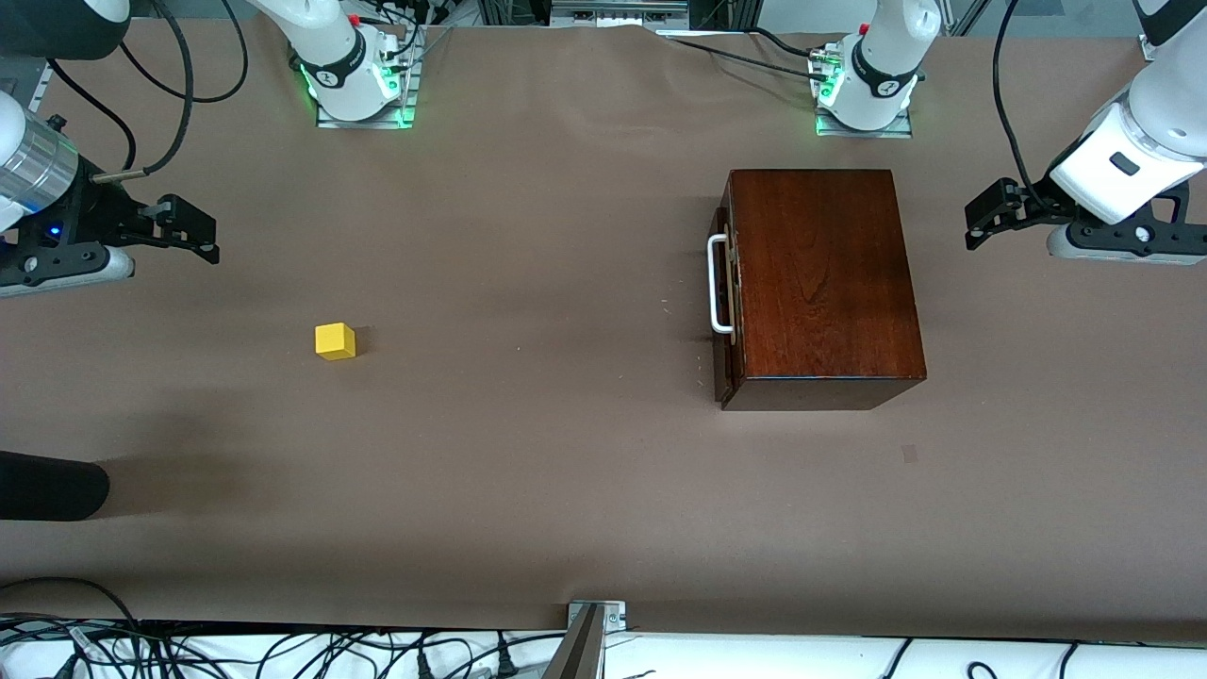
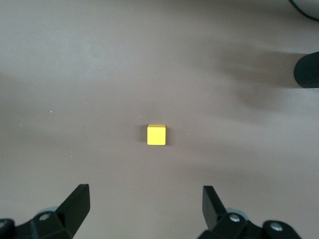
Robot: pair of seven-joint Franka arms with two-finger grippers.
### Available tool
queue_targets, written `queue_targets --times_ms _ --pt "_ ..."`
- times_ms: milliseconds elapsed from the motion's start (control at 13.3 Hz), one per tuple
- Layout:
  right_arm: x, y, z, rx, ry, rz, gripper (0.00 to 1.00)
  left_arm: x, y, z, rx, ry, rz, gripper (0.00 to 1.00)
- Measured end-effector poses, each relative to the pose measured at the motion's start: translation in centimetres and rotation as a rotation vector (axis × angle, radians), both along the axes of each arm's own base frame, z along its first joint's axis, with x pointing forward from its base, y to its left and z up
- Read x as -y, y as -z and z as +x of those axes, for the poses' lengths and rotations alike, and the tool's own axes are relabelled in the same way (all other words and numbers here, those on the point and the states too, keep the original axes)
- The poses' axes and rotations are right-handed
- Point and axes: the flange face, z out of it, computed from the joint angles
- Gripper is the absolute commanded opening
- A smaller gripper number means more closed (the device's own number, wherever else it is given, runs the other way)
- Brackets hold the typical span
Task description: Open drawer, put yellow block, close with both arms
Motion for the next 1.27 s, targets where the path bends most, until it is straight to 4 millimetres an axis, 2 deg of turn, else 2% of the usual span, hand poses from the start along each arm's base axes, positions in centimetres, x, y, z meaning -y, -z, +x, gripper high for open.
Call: queue_targets --times_ms 150,375,825,900,1050,1275 --pt "0.0 0.0 0.0 0.0 0.0 0.0 1.0 0.2 0.1 -0.1 -0.009 0.004 0.001 1.0" --pt "0.0 0.0 0.0 0.0 0.0 0.0 1.0 2.1 0.0 -0.9 -0.046 0.037 0.007 1.0" --pt "0.0 0.0 0.0 0.0 0.0 0.0 1.0 4.3 1.5 -1.5 -0.131 0.079 0.019 1.0" --pt "0.0 0.0 0.0 0.0 0.0 0.0 1.0 5.8 2.0 -1.7 -0.141 0.106 0.022 1.0" --pt "0.0 0.0 0.0 0.0 0.0 0.0 1.0 10.1 3.2 -2.2 -0.158 0.154 0.03 1.0" --pt "0.0 0.0 0.0 0.0 0.0 0.0 1.0 16.2 4.9 -2.4 -0.12 0.138 0.015 1.0"
